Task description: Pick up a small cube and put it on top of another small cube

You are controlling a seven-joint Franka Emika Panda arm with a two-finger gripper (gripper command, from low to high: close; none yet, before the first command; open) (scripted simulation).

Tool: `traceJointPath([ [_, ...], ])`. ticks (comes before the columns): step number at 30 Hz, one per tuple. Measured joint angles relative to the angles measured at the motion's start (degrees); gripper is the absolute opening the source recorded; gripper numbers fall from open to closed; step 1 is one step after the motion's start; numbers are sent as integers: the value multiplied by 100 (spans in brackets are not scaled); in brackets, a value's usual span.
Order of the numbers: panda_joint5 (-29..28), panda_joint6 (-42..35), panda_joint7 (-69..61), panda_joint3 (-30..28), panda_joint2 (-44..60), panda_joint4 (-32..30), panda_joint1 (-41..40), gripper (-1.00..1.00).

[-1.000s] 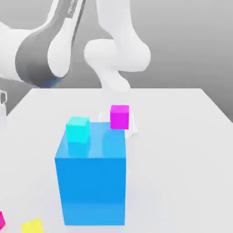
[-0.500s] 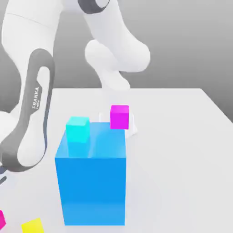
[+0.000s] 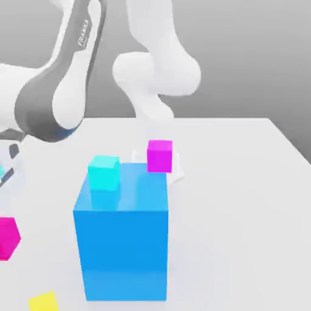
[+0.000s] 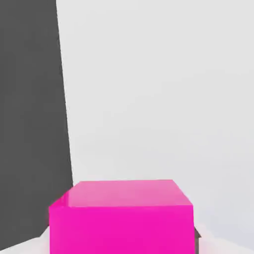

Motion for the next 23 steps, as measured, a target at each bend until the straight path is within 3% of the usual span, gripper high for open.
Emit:
traceJointPath([
  [15, -275, -1925, -2567, 375, -3110, -1180, 817, -100],
  [20, -288, -1212, -2819, 417, -3072, -1859, 887, -100],
  [21, -286, -1095, -2826, 422, -3033, -1937, 883, 100],
  [23, -285, -1095, -2826, 422, -3033, -1937, 883, 100],
])
